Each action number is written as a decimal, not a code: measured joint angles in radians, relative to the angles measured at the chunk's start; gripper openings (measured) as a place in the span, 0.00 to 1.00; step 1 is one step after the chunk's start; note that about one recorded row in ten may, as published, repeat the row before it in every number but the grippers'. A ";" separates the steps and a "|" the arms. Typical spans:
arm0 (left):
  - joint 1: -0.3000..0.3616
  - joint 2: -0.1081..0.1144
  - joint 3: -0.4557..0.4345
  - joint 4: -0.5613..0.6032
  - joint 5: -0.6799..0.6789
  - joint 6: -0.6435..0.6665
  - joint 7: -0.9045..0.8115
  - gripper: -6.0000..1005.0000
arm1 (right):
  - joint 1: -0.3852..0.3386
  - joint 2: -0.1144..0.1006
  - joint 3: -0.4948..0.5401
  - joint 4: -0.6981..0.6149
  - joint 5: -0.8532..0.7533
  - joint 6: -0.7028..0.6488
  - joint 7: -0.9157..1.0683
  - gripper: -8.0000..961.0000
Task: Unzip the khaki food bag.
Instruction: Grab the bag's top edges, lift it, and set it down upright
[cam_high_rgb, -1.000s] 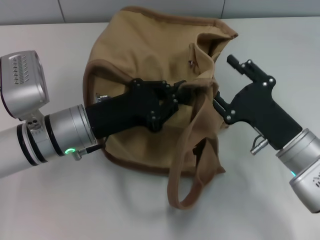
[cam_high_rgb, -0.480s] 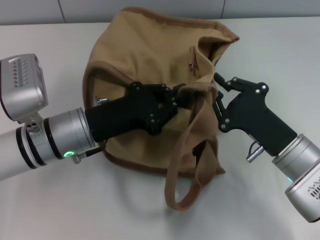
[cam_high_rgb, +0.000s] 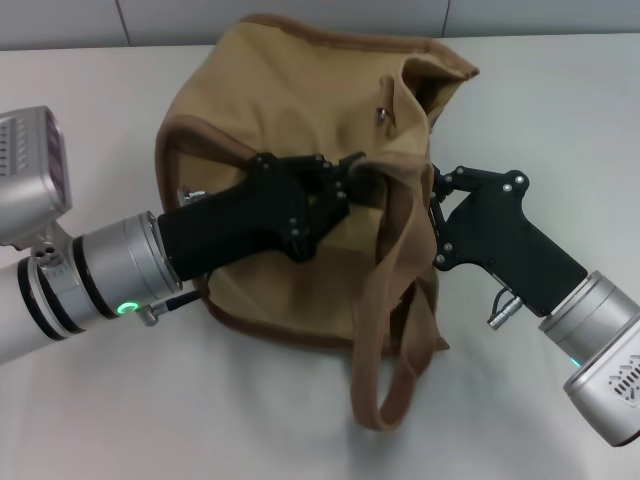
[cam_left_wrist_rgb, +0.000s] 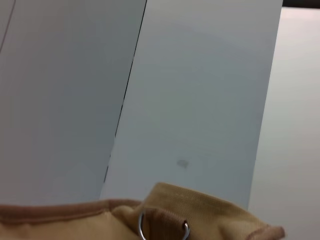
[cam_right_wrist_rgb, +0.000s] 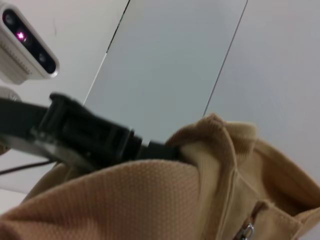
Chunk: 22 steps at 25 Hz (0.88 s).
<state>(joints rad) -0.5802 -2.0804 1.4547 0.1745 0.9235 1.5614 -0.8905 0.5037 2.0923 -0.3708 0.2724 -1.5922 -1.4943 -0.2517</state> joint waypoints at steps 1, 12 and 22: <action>0.002 0.000 0.000 0.000 -0.011 0.006 0.000 0.09 | 0.000 0.000 0.001 0.000 0.000 0.005 0.000 0.01; 0.075 -0.001 -0.001 -0.006 -0.266 0.059 -0.003 0.09 | -0.005 0.000 0.005 0.000 -0.002 0.043 0.000 0.01; 0.227 0.005 -0.010 -0.006 -0.514 0.059 -0.017 0.09 | -0.024 0.000 0.006 -0.019 0.006 0.067 0.000 0.01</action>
<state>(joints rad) -0.3532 -2.0749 1.4443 0.1682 0.4098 1.6207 -0.9078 0.4796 2.0923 -0.3650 0.2532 -1.5865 -1.4276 -0.2516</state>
